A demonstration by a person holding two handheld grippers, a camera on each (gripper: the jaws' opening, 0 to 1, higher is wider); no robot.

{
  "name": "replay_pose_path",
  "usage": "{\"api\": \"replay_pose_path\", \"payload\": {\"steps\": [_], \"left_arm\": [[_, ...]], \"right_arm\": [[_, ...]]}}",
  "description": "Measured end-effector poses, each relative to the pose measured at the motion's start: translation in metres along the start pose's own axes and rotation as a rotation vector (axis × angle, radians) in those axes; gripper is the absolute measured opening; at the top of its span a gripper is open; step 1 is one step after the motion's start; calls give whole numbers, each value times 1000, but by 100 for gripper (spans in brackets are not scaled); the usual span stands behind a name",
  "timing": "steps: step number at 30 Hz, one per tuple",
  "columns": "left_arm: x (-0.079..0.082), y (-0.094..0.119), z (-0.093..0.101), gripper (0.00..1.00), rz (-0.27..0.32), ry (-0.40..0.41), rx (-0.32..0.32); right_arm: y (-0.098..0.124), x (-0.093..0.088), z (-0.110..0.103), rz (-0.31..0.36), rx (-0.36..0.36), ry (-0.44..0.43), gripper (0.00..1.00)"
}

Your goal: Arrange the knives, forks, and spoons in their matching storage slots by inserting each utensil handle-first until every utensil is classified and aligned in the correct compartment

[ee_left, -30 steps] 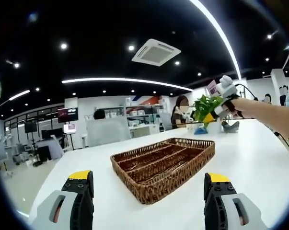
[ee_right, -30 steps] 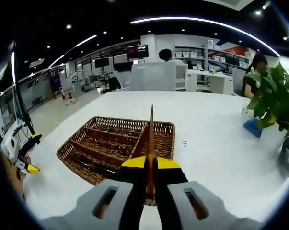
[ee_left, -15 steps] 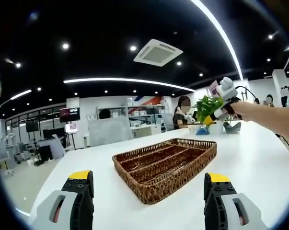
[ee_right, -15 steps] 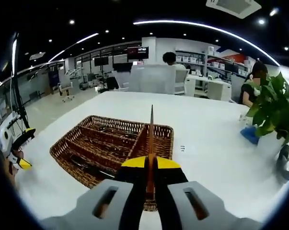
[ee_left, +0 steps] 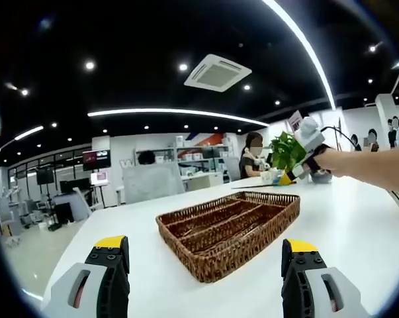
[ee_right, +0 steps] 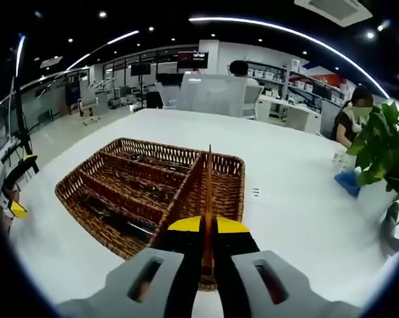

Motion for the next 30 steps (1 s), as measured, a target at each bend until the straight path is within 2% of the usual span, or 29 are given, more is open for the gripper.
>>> {"api": "replay_pose_path", "payload": {"steps": [4,9,17,22,25,30], "left_arm": [[1,-1,0,100,-3,-16,4],[2,0,-1,100,3,-10,12],[1,0,-1,100,3,-5,12],[-6,-3,-4,100,-9,10,10],[-3,-2,-1,100,16,42,-9],[-3,-1,-1,100,7,25,2]], "right_arm": [[-26,-27,-9,-63,-29,74,3],[-33,-41,-7,-92,-36,106,2],[-42,-50,-9,-120,-44,148,2],[-47,-55,-7,-140,-44,142,2],[-48,-58,-6,-151,-44,134,2],[-50,-60,-5,-160,-38,130,2]]}}
Point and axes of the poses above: the point that each gripper's makers call its tool centre point, and the gripper's own axes: y roughly backward along the fingers, z roughly to its right, x roughly out of its top, the point moved 2 cm from there along y, roughly backward along the fingers, and after that the axes turned 11 degrees about -x, right-handed, at the moved point
